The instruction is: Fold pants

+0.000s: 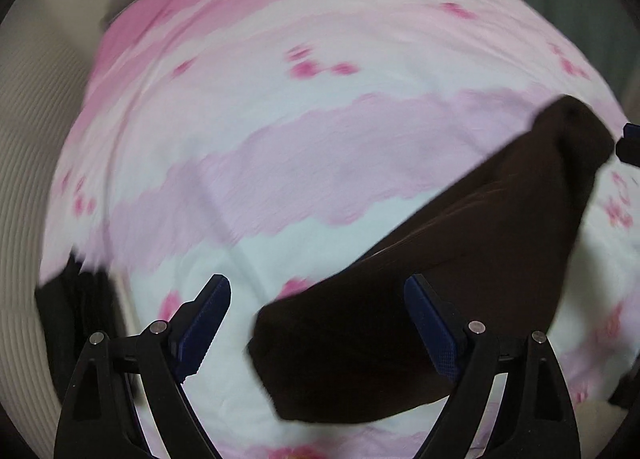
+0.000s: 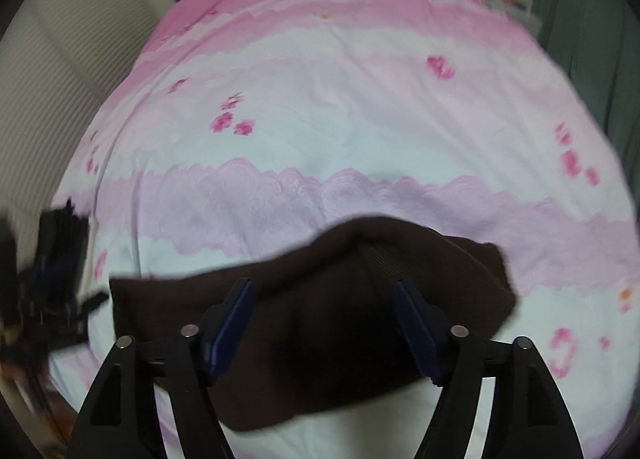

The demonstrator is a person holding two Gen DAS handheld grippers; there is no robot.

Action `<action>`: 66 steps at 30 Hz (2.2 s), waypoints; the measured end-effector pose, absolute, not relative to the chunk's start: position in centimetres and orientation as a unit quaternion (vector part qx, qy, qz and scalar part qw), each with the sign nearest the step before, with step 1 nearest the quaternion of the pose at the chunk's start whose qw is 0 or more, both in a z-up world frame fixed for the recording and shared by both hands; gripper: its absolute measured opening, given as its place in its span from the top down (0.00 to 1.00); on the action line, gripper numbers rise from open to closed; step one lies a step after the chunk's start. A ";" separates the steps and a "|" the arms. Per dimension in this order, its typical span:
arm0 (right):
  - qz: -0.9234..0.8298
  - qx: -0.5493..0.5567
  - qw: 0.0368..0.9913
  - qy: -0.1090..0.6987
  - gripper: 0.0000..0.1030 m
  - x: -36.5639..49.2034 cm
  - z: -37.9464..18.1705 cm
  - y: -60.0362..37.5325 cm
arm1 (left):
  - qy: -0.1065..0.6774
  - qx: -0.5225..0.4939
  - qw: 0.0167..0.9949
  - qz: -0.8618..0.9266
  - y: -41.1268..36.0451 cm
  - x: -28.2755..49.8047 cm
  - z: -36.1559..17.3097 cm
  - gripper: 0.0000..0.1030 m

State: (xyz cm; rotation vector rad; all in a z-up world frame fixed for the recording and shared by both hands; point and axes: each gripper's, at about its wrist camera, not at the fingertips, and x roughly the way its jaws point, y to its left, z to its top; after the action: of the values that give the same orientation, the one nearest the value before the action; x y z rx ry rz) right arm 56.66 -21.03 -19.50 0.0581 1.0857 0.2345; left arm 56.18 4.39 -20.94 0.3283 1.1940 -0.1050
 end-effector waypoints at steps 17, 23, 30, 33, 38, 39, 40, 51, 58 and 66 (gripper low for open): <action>0.056 0.088 0.839 0.534 0.28 54.7 -26.8 -32.2 | 0.590 0.202 0.775 -0.104 -4.5 60.4 -27.1 0.23; 0.012 0.064 0.850 0.522 0.29 59.2 -27.8 -32.4 | 0.596 0.181 0.782 -0.014 -3.1 62.4 -27.6 0.23; 0.043 0.025 0.857 0.513 0.29 62.2 -26.9 -31.7 | 0.545 0.159 0.823 0.001 -2.8 58.6 -22.2 0.23; 0.067 0.038 0.857 0.509 0.30 61.0 -26.8 -32.2 | 0.549 0.145 0.823 -0.015 -3.5 55.8 -21.1 0.21; 0.080 0.040 0.828 0.554 0.53 60.6 -30.5 -32.2 | 0.588 0.117 0.799 -0.052 -6.3 51.3 -22.2 0.21; 0.081 0.048 0.825 0.558 0.53 61.0 -31.2 -32.2 | 0.596 0.114 0.793 -0.053 -6.8 50.5 -22.6 0.21; 0.082 0.054 0.821 0.562 0.63 61.2 -31.6 -32.3 | 0.600 0.110 0.791 -0.052 -7.1 50.2 -22.8 0.21; 0.086 0.045 0.795 0.599 0.73 62.0 -24.8 -35.1 | 0.601 0.068 0.796 -0.011 -6.1 49.5 -21.9 0.22; 0.028 -0.050 0.838 0.543 0.40 63.4 -24.5 -32.2 | 0.573 0.075 0.816 0.027 -4.6 49.1 -20.7 0.21; 0.130 -0.001 0.851 0.509 0.31 53.7 -21.7 -28.4 | 0.571 0.007 0.813 0.114 4.1 44.1 -21.3 0.21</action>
State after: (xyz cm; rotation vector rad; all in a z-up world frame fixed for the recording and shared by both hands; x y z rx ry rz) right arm 53.74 -28.37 -21.71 -0.0016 1.0711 0.2740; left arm 44.05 4.14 -21.26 0.0155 1.2199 0.2438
